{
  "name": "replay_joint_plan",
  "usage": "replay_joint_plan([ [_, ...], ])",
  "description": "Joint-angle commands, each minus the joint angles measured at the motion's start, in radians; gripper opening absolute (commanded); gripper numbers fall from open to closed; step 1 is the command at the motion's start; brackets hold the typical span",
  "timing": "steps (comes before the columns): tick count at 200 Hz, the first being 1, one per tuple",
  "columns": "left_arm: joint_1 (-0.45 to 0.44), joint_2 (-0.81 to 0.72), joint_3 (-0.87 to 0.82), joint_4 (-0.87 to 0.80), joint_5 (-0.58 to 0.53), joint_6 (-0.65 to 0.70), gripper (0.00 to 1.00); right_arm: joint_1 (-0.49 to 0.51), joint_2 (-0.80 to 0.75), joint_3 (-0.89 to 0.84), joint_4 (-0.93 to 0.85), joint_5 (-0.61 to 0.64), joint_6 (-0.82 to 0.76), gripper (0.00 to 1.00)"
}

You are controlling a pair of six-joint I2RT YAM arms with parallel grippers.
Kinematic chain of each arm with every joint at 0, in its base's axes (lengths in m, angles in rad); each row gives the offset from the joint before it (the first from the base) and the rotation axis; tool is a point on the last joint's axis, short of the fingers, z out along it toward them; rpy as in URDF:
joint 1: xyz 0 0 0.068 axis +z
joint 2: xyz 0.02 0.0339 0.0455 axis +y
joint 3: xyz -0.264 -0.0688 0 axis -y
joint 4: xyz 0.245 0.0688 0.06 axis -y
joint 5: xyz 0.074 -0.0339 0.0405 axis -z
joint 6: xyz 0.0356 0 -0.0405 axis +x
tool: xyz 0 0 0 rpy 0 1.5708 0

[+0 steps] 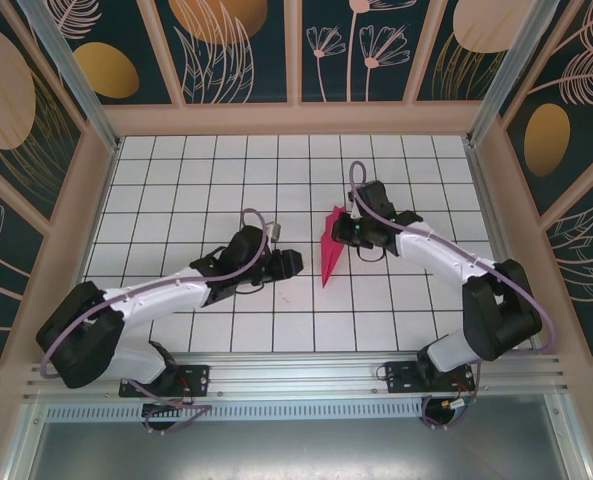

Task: Fold a paper plane with a square sheet of paper (pick it up from the middle)
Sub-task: Turn over the paper at the center of the table.

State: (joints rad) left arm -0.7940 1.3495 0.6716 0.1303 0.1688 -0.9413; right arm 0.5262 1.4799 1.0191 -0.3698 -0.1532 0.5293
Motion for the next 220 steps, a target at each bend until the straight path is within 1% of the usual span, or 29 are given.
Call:
replay_joint_plan([
  [1,0.043,-0.098,-0.076,-0.061,-0.175,-0.033,0.45,0.085,0.031,0.168,-0.379,0.350,-0.088,0.07],
  [11,0.063,-0.155,-0.111,-0.071,-0.207,-0.037,0.46,0.129,0.082,0.242,-0.485,0.460,-0.083,0.07],
  [23,0.083,-0.217,-0.144,-0.091,-0.247,-0.040,0.49,0.188,0.157,0.332,-0.607,0.586,-0.066,0.04],
  [34,0.094,-0.264,-0.171,-0.106,-0.280,-0.033,0.50,0.236,0.219,0.393,-0.689,0.669,-0.048,0.04],
  [63,0.114,-0.376,-0.213,-0.140,-0.346,-0.015,0.52,0.348,0.415,0.551,-0.847,0.779,-0.009,0.05],
  [79,0.119,-0.435,-0.236,-0.157,-0.378,-0.013,0.52,0.404,0.529,0.640,-0.904,0.805,0.011,0.06],
  [106,0.121,-0.550,-0.266,-0.212,-0.424,-0.016,0.53,0.475,0.690,0.784,-0.936,0.772,0.050,0.09],
  [136,0.121,-0.684,-0.291,-0.310,-0.456,-0.010,0.53,0.527,0.822,0.925,-0.935,0.685,0.071,0.16],
  [143,0.121,-0.713,-0.301,-0.328,-0.458,-0.010,0.53,0.536,0.834,0.934,-0.920,0.659,0.074,0.19],
  [151,0.122,-0.742,-0.310,-0.349,-0.459,-0.012,0.54,0.543,0.839,0.927,-0.884,0.614,0.067,0.26],
  [160,0.121,-0.769,-0.318,-0.372,-0.455,-0.016,0.54,0.547,0.832,0.912,-0.840,0.560,0.058,0.33],
  [179,0.121,-0.805,-0.336,-0.406,-0.428,-0.030,0.54,0.562,0.781,0.861,-0.748,0.483,0.038,0.38],
  [192,0.121,-0.815,-0.350,-0.403,-0.389,-0.034,0.55,0.575,0.709,0.804,-0.661,0.437,0.016,0.50],
  [198,0.121,-0.815,-0.357,-0.393,-0.367,-0.033,0.55,0.577,0.666,0.766,-0.614,0.409,0.005,0.60],
  [200,0.121,-0.813,-0.359,-0.390,-0.358,-0.033,0.55,0.577,0.654,0.753,-0.599,0.401,0.003,0.61],
  [220,0.121,-0.799,-0.388,-0.340,-0.279,-0.037,0.56,0.568,0.503,0.593,-0.441,0.341,-0.025,0.64],
])
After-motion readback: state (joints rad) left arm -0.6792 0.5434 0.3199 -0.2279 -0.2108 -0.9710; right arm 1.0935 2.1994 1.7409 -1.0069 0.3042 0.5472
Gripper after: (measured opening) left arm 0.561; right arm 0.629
